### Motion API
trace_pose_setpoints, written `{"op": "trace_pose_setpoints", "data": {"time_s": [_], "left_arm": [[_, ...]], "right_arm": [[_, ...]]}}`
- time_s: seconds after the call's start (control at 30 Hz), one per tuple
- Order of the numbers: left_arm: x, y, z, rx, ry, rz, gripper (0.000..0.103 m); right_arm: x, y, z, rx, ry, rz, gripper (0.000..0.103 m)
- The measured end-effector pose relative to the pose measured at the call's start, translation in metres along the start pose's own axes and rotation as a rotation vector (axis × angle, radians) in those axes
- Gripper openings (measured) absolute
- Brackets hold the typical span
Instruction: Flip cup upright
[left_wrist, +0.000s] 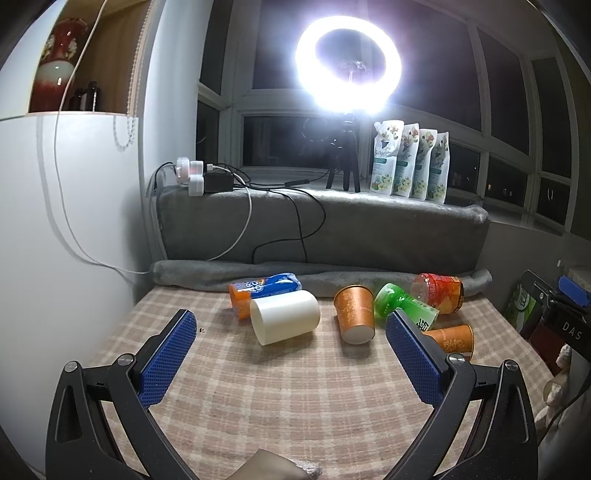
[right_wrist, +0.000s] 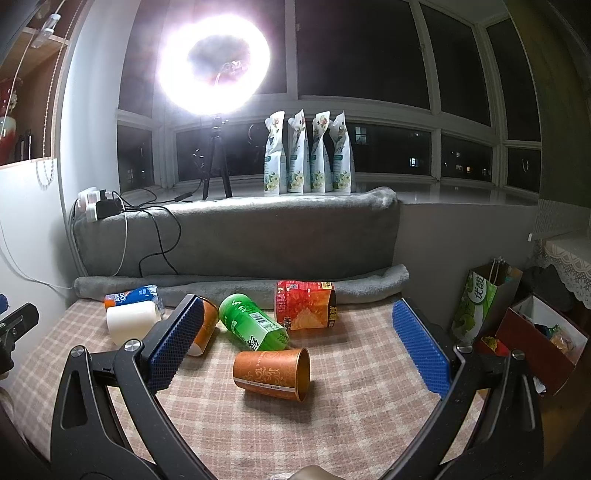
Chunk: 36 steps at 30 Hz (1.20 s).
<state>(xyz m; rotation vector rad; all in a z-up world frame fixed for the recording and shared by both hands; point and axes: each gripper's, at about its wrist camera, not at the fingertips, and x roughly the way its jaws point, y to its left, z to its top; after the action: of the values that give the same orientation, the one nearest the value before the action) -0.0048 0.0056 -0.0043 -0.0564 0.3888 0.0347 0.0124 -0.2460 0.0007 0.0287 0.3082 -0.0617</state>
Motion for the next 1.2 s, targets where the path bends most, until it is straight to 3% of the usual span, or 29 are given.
{"op": "trace_pose_setpoints", "data": {"time_s": [0.73,0.9,1.2], "left_arm": [[0.009,0.02,-0.005,-0.042,0.022,0.012,0.102],[0.013,0.03,-0.01,-0.05,0.042,0.024,0.102],[0.015,0.053,-0.025,-0.083,0.105,0.038,0.102]], "right_arm": [[0.029,0.025,0.0,-0.042,0.062,0.063,0.103],[0.058,0.039,0.0,-0.047,0.136,0.137,0.103],[0.136,0.071,-0.009,0.031,0.377,0.333,0.103]]}}
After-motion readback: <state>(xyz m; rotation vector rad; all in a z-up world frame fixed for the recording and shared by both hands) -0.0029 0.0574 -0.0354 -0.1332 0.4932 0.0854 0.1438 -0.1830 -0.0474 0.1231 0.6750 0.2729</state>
